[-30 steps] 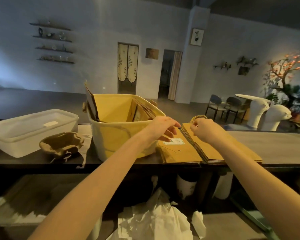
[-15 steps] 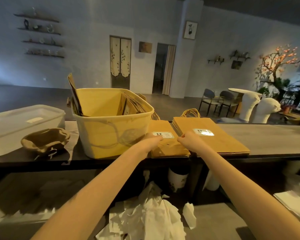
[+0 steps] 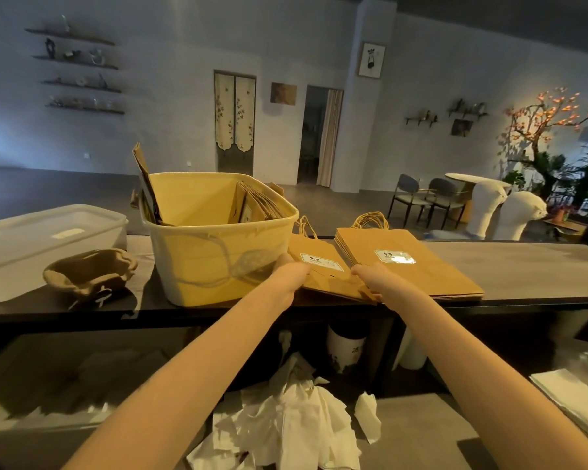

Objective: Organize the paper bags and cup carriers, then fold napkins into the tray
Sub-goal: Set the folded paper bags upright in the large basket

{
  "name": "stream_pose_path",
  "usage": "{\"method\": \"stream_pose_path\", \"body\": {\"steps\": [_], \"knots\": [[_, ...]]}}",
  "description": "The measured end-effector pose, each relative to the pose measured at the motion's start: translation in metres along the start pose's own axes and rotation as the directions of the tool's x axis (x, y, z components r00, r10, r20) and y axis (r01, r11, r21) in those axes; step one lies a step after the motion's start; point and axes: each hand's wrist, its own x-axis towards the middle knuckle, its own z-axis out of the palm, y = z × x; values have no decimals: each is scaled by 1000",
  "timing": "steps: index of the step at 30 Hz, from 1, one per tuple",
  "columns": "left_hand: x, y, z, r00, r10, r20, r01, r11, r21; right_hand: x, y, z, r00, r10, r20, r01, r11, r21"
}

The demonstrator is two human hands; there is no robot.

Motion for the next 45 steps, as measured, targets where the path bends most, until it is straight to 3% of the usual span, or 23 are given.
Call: {"method": "stream_pose_path", "body": {"steps": [7,9,13,16,19,21,24,26,27,30,33,40,45], "knots": [[-9,12,-3,994,-92,66,102,979,-174,-16,0,-16,1000,14,-27,-11,994,109],[-13,18,-3,993,-48,109,68,979,-190,-20,0,-19,1000,22,-15,-19,986,166],[-29,36,4,990,83,116,-75,995,-69,-34,2,-19,996,28,88,-57,939,339],[-38,48,9,967,237,92,-247,962,119,-44,0,-18,995,-6,98,-29,935,353],[-51,60,3,908,399,130,-419,872,254,-48,-10,-27,992,-111,-54,120,969,217],[-59,73,-6,862,475,174,-506,802,318,-49,-20,-38,943,-273,-192,296,950,101],[-67,92,-25,786,557,267,-615,662,429,-61,-37,-57,735,-611,-294,594,789,-155],[-70,102,-38,754,572,323,-651,587,480,-65,-45,-64,577,-789,-210,672,605,-427],[-72,106,-44,739,574,352,-666,548,505,-67,-49,-66,539,-831,-135,662,517,-543],[-76,115,-60,705,574,416,-691,428,582,-66,-57,-69,542,-840,11,600,377,-705],[-79,118,-72,680,601,421,-696,350,627,-68,-63,-73,529,-848,28,603,352,-716],[-81,115,-90,674,614,412,-700,351,622,-71,-74,-76,594,-788,164,654,354,-668],[-75,120,-109,613,751,245,-690,357,630,-69,-83,-70,576,-785,228,733,373,-570]]}}
